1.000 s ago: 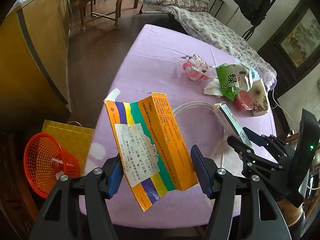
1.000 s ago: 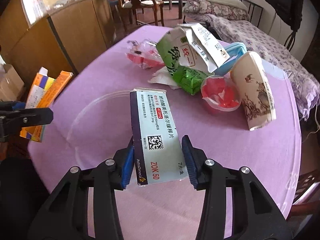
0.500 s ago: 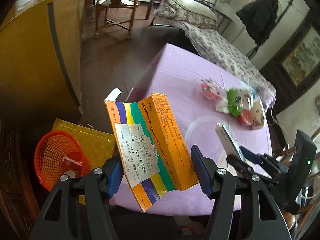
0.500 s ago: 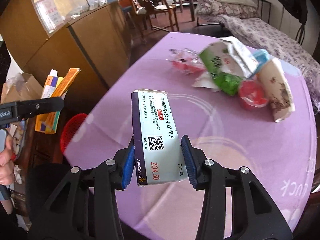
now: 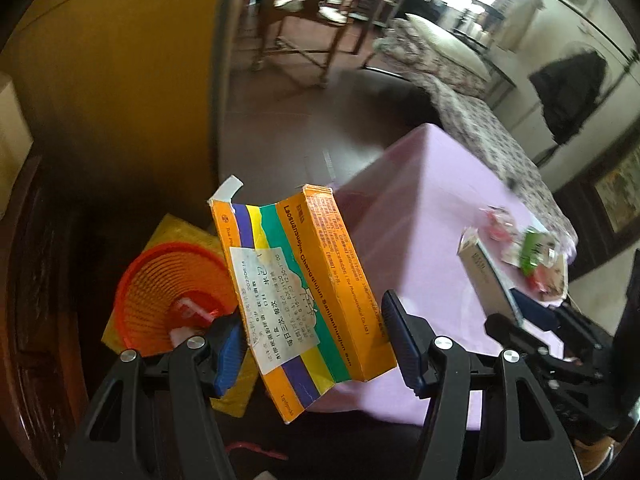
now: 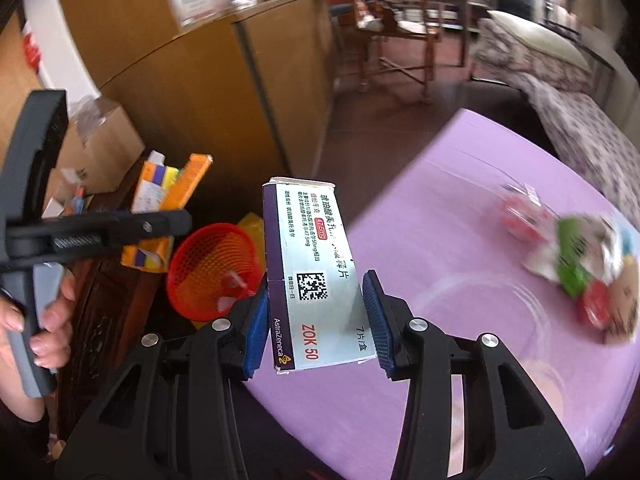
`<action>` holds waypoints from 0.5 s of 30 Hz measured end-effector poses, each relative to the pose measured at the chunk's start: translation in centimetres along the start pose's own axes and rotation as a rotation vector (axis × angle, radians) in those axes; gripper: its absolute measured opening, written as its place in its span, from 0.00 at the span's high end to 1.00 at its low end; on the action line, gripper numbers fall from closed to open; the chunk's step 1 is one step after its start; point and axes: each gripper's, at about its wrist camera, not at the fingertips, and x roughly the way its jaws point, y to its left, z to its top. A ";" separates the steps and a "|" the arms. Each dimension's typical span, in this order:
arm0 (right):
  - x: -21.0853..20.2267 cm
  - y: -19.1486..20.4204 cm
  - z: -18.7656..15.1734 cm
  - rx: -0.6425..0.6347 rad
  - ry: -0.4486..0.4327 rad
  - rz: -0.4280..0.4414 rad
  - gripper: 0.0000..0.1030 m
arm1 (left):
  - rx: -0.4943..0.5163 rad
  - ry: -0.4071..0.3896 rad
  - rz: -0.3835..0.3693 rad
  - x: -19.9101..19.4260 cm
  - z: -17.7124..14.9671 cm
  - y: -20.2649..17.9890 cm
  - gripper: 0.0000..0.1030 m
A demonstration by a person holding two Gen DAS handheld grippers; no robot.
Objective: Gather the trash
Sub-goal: 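Carry both boxes in the tools over the red wastebasket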
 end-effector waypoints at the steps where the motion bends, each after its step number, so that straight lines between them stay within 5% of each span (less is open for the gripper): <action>1: 0.9 1.3 0.8 -0.029 0.013 0.010 0.57 | -0.017 0.006 0.011 0.2 -0.1 1.2 0.39; 15: 10.5 11.1 4.7 -0.264 0.237 0.098 0.57 | -0.223 0.119 0.116 4.5 -1.7 14.9 0.39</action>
